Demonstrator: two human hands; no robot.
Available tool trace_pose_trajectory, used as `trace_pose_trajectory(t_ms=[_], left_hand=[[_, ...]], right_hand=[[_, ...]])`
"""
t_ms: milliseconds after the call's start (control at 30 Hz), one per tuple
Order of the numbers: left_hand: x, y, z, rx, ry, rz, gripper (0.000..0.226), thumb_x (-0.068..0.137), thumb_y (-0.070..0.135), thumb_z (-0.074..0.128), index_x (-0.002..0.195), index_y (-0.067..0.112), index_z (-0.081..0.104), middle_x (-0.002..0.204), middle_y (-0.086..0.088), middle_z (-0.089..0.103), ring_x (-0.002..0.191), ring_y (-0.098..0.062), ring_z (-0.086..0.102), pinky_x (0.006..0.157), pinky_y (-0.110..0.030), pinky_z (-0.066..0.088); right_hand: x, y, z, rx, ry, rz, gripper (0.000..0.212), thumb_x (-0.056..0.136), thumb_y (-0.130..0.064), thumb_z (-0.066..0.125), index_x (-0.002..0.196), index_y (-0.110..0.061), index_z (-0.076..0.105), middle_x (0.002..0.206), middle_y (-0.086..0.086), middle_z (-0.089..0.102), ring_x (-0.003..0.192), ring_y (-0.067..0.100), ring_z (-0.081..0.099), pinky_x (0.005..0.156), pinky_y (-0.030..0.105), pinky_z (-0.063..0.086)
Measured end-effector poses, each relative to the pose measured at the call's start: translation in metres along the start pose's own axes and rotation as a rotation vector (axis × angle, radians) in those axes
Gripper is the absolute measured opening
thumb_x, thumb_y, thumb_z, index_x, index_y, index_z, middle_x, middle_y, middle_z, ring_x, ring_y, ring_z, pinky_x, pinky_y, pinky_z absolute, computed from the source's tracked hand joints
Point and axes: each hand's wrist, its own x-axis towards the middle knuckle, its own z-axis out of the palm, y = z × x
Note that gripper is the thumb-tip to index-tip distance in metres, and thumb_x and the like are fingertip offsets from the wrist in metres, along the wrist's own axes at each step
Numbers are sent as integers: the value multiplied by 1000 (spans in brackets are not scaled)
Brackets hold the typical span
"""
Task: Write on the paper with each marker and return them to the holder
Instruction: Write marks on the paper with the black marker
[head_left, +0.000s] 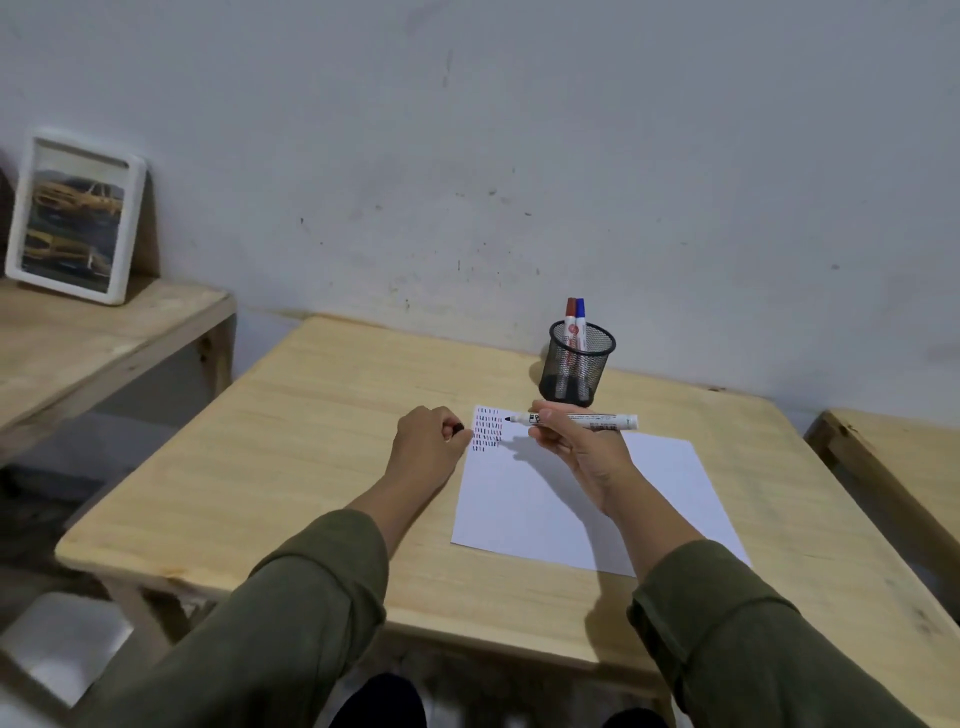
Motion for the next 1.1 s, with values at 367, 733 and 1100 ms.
trace_pose_trajectory(t_ms=[367,733,1100], left_hand=[[-6,-21,8,339,-29,51,68,68,68,53,119,23,53,133,7,47,130,-12,31,106,-37,18],[-4,-25,11,313,-38,62,68,66,68,55,117,23,57,138,7,44,134,-8,28,111,-41,16],[-3,-26,11,323,-41,73,68,66,68,53,119,24,56,139,7,43,134,-9,27,111,-41,16]], right_hand=[[6,19,15,-187,20,-10,17,76,1,71,67,-14,71,62,-3,68,59,9,60,61,19,50],[3,27,18,-291,2,-41,7,74,-8,73,69,-14,72,61,-5,70,60,3,65,57,13,49],[6,30,17,-308,5,-40,2,75,-8,73,75,-8,72,62,-6,71,62,1,66,58,11,49]])
